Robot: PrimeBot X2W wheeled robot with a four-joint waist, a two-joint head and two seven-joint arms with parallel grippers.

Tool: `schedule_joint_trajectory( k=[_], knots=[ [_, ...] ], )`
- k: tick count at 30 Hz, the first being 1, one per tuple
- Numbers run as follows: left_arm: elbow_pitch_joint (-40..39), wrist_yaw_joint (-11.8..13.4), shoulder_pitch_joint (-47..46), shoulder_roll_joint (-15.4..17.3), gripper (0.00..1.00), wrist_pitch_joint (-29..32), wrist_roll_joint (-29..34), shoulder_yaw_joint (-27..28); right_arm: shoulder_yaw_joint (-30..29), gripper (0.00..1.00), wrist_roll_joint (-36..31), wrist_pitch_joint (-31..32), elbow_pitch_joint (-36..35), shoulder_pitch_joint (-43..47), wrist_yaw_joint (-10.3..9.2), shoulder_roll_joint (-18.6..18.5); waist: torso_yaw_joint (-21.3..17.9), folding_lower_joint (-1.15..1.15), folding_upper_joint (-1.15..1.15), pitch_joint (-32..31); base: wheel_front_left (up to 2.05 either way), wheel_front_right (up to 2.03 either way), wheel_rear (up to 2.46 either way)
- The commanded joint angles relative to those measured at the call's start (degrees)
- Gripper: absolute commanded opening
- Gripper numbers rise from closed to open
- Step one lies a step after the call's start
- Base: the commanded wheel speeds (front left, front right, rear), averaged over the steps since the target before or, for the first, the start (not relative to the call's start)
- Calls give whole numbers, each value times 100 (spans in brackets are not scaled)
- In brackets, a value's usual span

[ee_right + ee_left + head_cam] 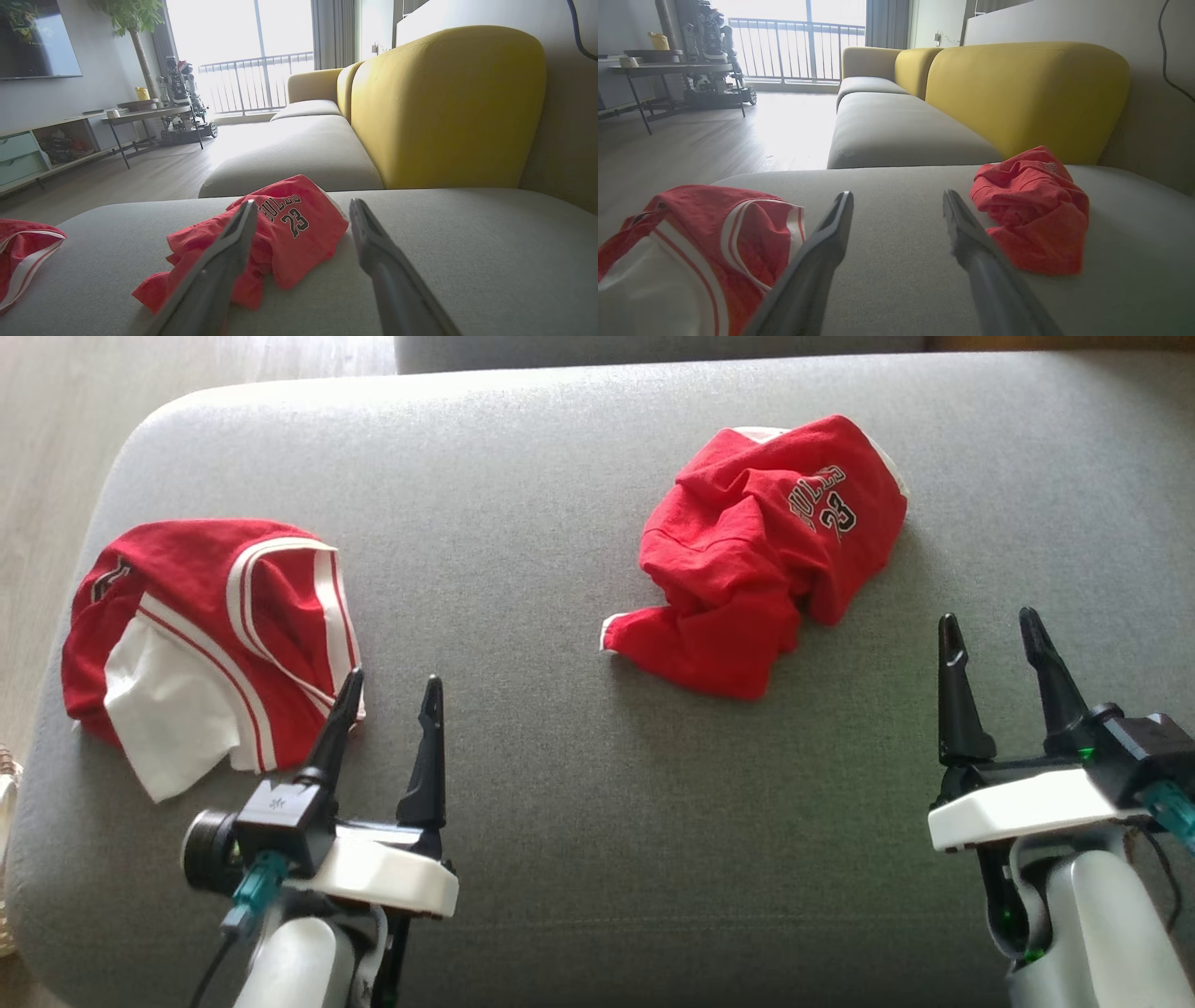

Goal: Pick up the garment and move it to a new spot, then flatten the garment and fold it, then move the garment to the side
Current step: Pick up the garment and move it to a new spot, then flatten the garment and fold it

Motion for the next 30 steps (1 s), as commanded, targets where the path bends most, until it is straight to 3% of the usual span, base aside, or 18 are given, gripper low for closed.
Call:
schedule_joint_trajectory(
  k=[1, 9, 15, 17, 29, 30],
  knots=[
    [-251, -15, -200, -11, 100, -29, 11, 250, 129, 100, 8, -53, -153, -37, -1, 9, 5, 0, 0, -7, 0, 0, 0],
    [-236, -94, -228, -132, 100, -29, 174, 363, 213, 100, -76, -53, 97, -260, -1, 9, 92, 0, 0, 217, 0, 0, 0],
    [-128, -156, -402, -156, 100, -29, 220, 267, 342, 100, -457, -21, 880, -910, -1, 10, 349, 0, 0, 547, 0, 0, 0],
    [-121, -124, -436, -159, 100, -29, -32, 233, 326, 100, -644, 48, 1232, -1158, -1, 10, 458, 0, 0, 659, 0, 0, 0],
    [-77, 11, -624, -162, 100, -29, -244, -166, -793, 100, -1919, 172, 2818, -2210, -1, 9, 952, 0, 0, 947, 0, 0, 0],
    [-71, 19, -630, -162, 100, -29, -248, -174, -862, 60, -1999, 160, 2906, -2274, -1, 9, 962, 0, 0, 948, 0, 0, 0]
  ],
)
